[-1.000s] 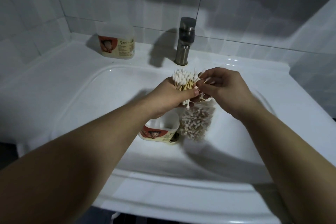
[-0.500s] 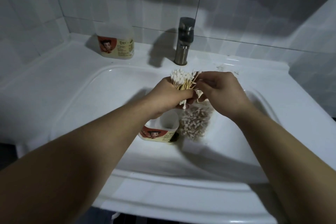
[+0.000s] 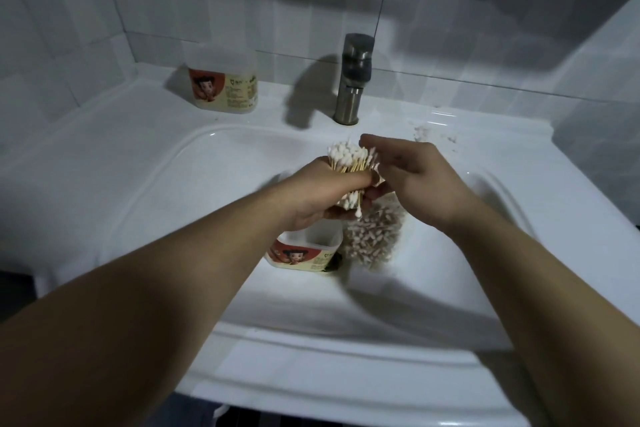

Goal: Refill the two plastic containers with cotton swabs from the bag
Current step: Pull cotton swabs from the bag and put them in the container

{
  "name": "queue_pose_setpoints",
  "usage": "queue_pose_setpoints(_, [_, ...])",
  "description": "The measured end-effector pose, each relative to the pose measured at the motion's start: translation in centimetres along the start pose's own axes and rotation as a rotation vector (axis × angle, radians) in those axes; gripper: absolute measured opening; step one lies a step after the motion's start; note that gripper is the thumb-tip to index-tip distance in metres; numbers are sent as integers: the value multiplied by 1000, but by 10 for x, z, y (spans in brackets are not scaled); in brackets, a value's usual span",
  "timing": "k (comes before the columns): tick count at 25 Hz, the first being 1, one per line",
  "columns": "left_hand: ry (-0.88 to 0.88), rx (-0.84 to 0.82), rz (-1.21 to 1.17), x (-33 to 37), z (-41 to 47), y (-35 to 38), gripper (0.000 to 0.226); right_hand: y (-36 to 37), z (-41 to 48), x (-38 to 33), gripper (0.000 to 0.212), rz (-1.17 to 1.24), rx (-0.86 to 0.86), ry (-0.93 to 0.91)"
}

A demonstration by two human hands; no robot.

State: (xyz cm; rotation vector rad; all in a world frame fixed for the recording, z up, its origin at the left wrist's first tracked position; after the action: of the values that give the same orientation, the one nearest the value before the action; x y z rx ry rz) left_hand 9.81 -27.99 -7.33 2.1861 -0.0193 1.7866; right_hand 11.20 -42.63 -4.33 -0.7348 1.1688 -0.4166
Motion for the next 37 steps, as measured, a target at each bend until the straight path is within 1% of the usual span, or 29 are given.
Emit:
queue_pose_setpoints(1, [-6, 5, -38, 1, 0, 0, 5, 0, -1, 0, 57, -13, -46, -30])
queue_pose_setpoints(4, [-21, 20, -143, 5, -2, 1, 7, 4, -9, -3, 103, -100, -184, -108])
queue_pose_setpoints(5, [-28, 18, -140, 5, -3, 1, 7, 5, -10, -5, 111, -138, -191, -109])
queue_pose_setpoints(6, [-37, 12, -138, 5, -3, 1, 8, 6, -10, -7, 113, -174, -165, -103])
queue_pose_setpoints(9, [-64, -36, -164, 4, -5, 3, 14, 1, -8, -10, 99, -230, -43, -87])
queue_pose_setpoints(11, [-86, -38, -172, 4, -6, 3, 13, -1, -9, -11, 97, -265, -59, -91])
queue_pose_setpoints(13, [-84, 16, -171, 4, -3, 1, 10, -4, -9, -10, 92, -277, -76, -104])
queue_pose_setpoints(14, [-74, 50, -179, 4, -1, -1, 7, -6, -8, -9, 82, -281, -47, -94])
queue_pose_setpoints(15, [-61, 78, -200, 5, 1, -4, 4, -11, -6, -6, 68, -297, 14, -65])
queue_pose_setpoints(17, [-37, 123, -220, 6, 4, -10, 5, -18, 0, 4, 40, -446, 116, 14])
queue_pose_setpoints(18, [-30, 140, -207, 6, 5, -13, 5, -17, 3, 9, 35, -541, 93, 44])
queue_pose_setpoints(20, [-27, 146, -155, 4, 5, -14, 6, -9, 3, 16, 38, -668, -62, 59])
queue_pose_setpoints(22, [-27, 130, -98, 2, 5, -12, 8, 0, -1, 15, 40, -730, -212, 11])
queue_pose_setpoints(23, [-25, 120, -75, 1, 4, -11, 9, 3, -3, 12, 42, -746, -259, -23])
queue_pose_setpoints(25, [-20, 109, -44, 0, 5, -10, 10, 6, -4, 9, 48, -749, -298, -46])
queue_pose_setpoints(27, [-18, 102, -33, -1, 5, -10, 7, 10, -5, 9, 43, -760, -308, -61])
queue_pose_setpoints(30, [-14, 106, -3, -4, 6, -9, 6, 15, -3, 7, 19, -785, -290, -112])
queue_pose_setpoints(34, [18, 115, -2, -4, 8, -11, 6, 10, 1, 5, 16, -732, -199, -126])
queue_pose_setpoints(37, [51, 135, -45, -3, 11, -14, 6, 4, 3, 8, 10, -659, -89, -114])
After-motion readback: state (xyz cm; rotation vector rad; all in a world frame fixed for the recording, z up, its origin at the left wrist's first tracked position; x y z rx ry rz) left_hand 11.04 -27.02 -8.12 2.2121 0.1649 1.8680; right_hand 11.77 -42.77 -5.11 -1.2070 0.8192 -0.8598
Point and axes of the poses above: each hand's wrist, its own z-axis towards the middle knuckle, its own y-axis out of the palm, x = y × z, the point moved 4 cm from there along z, towards the middle knuckle, and after that the axes turned 13 degrees about -z, right-handed, at the moved point
